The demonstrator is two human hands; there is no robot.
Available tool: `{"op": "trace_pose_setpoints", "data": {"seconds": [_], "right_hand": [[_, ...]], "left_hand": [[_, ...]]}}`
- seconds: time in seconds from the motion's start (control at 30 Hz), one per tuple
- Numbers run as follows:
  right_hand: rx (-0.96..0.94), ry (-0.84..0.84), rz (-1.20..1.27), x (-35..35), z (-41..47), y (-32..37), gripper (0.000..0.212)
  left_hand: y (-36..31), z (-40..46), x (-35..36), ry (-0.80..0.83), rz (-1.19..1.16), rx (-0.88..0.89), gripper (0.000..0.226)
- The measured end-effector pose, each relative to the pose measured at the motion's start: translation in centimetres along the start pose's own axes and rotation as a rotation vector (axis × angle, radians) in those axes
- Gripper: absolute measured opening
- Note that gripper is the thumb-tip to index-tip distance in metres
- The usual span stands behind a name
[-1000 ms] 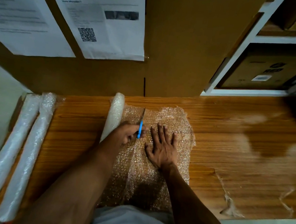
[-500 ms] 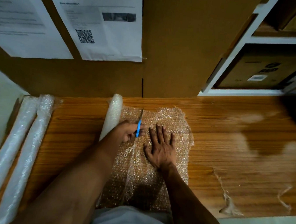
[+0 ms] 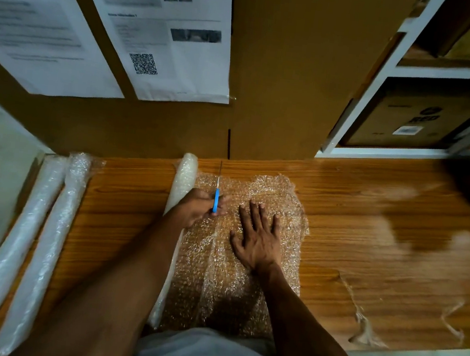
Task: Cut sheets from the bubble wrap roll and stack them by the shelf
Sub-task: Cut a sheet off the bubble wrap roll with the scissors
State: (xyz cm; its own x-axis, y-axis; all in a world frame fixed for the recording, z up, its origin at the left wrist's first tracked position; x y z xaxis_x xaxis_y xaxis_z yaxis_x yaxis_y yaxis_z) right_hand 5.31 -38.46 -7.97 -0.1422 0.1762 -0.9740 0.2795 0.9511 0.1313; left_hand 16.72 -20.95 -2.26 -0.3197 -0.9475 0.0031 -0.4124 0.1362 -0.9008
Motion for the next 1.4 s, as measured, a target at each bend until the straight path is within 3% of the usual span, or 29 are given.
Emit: {"op": "trace_pose_setpoints", "data": {"seconds": [0.07, 0.33, 0.5, 0.6, 0.67, 0.73, 0.8, 0.97, 1.1, 1.2, 1.4], "right_hand": [[0.004, -0.003, -0.002, 0.0, -0.1, 0.0, 0.077], [0.002, 0.040, 0.057, -0.7, -0.4, -0.3, 0.077], [0.079, 0.006, 0.307, -2.7, -0.6, 1.4, 0.079], [0.078, 0.138, 0.721, -5.0, -1.2, 4.0, 0.066], [0.081, 0.230, 0.863, -6.2, -1.5, 5.5, 0.053], [0.128, 0.195, 0.960, -6.3, -1.5, 5.8, 0.030], [0.171, 0.136, 0.995, -6.0, -1.5, 5.4, 0.016], [0.194, 0.062, 0.926, -6.2, -2.1, 4.2, 0.014], [0.208, 0.006, 0.949, -6.5, -2.5, 4.2, 0.015], [0.261, 0.001, 0.969, -6.5, -2.9, 3.9, 0.014], [0.342, 0.166, 1.154, -5.2, -3.0, 4.0, 0.010]], "left_hand": [[0.3, -0.5, -0.9, 0.006, 0.055, 0.008, 0.020], [0.9, -3.2, -3.1, 0.038, 0.180, 0.051, 0.043], [1.3, -4.9, -2.5, 0.033, 0.341, 0.124, 0.024], [1.7, -5.5, -1.3, -0.009, 0.554, 0.158, 0.018], [2.1, -5.7, -0.5, -0.021, 0.671, 0.183, 0.020], [2.0, -6.2, 0.0, -0.016, 0.754, 0.234, 0.022], [2.0, -6.8, 0.3, 0.003, 0.804, 0.275, 0.024], [3.0, -8.0, 1.1, 0.159, 0.683, 0.296, 0.029], [2.9, -9.3, 1.6, -0.004, 0.574, 0.368, 0.037], [2.6, -10.5, 1.6, -0.151, 0.660, 0.491, 0.031], [2.7, -11.4, 0.5, -0.184, 0.861, 0.601, 0.036]]}}
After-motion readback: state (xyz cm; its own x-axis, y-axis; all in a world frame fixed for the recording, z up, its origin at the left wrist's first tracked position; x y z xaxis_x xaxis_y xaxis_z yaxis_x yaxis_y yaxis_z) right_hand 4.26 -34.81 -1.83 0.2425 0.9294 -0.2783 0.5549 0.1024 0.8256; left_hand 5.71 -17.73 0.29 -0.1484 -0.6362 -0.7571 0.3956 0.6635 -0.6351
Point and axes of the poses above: each hand's wrist, its own z-axis towards the middle knuckle, its own x-axis out of the palm, y = z × x, the point moved 2 cm from there along z, towards the middle knuckle, and after that the axes turned 15 degrees about x, right-handed, at the moved point
